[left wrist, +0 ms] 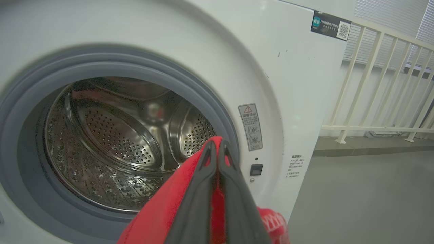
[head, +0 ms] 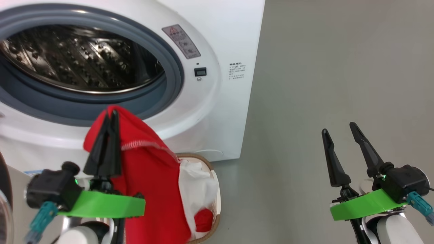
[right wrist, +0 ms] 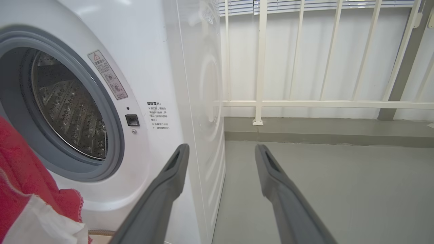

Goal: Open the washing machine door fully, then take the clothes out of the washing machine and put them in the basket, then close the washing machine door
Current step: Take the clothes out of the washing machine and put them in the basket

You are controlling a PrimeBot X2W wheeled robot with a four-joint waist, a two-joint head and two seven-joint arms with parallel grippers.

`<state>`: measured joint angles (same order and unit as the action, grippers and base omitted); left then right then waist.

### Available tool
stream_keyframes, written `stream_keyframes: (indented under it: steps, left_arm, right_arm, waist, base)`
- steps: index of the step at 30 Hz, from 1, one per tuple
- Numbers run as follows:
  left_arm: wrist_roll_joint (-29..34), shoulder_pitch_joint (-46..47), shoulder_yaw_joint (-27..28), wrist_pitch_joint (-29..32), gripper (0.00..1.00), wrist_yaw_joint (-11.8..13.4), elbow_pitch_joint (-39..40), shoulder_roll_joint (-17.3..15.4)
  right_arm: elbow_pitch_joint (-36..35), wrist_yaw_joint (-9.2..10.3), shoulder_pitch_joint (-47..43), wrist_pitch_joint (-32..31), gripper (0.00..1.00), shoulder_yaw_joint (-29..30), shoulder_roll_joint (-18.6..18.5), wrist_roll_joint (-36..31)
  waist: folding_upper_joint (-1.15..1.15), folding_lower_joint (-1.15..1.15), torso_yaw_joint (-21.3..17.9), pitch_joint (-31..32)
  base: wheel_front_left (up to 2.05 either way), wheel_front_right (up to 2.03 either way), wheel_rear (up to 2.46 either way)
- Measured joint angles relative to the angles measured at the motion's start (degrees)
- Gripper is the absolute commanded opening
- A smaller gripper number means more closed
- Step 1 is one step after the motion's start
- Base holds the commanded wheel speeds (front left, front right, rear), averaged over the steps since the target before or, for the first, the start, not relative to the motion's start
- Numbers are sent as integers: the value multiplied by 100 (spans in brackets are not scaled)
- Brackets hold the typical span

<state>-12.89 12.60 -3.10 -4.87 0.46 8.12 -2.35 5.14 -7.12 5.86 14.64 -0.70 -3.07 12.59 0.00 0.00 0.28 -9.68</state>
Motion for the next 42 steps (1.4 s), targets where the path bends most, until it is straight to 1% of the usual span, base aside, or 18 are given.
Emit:
stream_keyframes:
  steps: [3, 4, 9, 10, 11, 17, 20, 23, 24, 27, 28, 34, 38, 42]
  left_arm:
    - [-132, 1, -15, -81, 0, 10, -477, 1]
    - [-226, 4, -21, -89, 0, 12, -813, 2]
    - [-311, 126, -19, -347, 0, 3, -1786, -12]
    - [-333, 201, -7, -394, 0, 0, -2027, -18]
    - [-441, 379, 22, -485, 0, -66, -2481, -19]
    - [-679, 915, 133, -682, 0, -179, -3988, -9]
    - [-787, 1196, 189, -787, 0, -250, -4609, -13]
    - [-788, 1479, 222, -836, 0, -253, -5127, -15]
    - [-789, 1562, 240, -855, 0, -261, -5275, -21]
    - [-947, 1813, 341, -894, 0, -411, -5709, -23]
    - [-947, 1813, 341, -894, 0, -411, -5709, -23]
    - [-921, 2262, 318, -943, 0, -512, -6372, -66]
    - [-935, 2459, 432, -943, 0, -603, -6640, -67]
    - [-927, 2548, 490, -944, 0, -612, -6945, -86]
  right_arm:
    - [-10, 0, 16, 0, 100, 0, -4, 0]
    - [-22, 0, 19, 0, 100, -2, -4, 0]
    - [-30, 0, 133, 0, 100, -13, -5, 0]
    - [-36, 0, 176, 0, 100, -23, -4, 0]
    - [-44, 0, 243, 0, 100, -26, -4, 0]
    - [-42, 0, 397, 0, 100, -73, -3, 2]
    - [-55, 0, 513, 0, 100, -78, -3, 2]
    - [-55, 0, 572, 0, 100, -96, -3, 2]
    - [-56, 0, 606, 0, 100, -111, -3, 2]
    - [-74, 0, 716, 0, 100, -134, -2, 2]
    - [-74, 0, 716, 0, 100, -134, -2, 2]
    - [-107, 0, 925, 0, 100, -160, -1, 1]
    - [-105, 0, 1012, 0, 100, -180, -1, -3]
    - [-101, 0, 1172, 0, 100, -213, -1, -3]
  waist:
    - [0, 0, -6, -121]
    - [0, 0, -13, -204]
    - [0, 0, -38, -418]
    - [0, 0, -46, -462]
    - [0, 0, -63, -547]
    - [0, 0, -130, -814]
    - [0, 0, -175, -955]
    - [0, 0, -224, -1110]
    - [0, 0, -242, -1164]
    - [0, 0, -292, -1339]
    - [0, 0, -292, -1339]
    - [0, 0, -360, -1716]
    - [0, 0, -369, -1921]
    - [0, 0, -373, -2073]
  base:
    - [0, 0, 0]
    - [0, 0, 0]
    - [0, 0, 0]
    - [0, 0, 0]
    - [0, 0, 0]
    - [0, 0, 0]
    - [0, 0, 0]
    - [0, 0, 0]
    - [0, 0, 0]
    - [0, 0, 0]
    - [0, 0, 0]
    - [0, 0, 0]
    - [0, 0, 0]
    - [0, 0, 0]
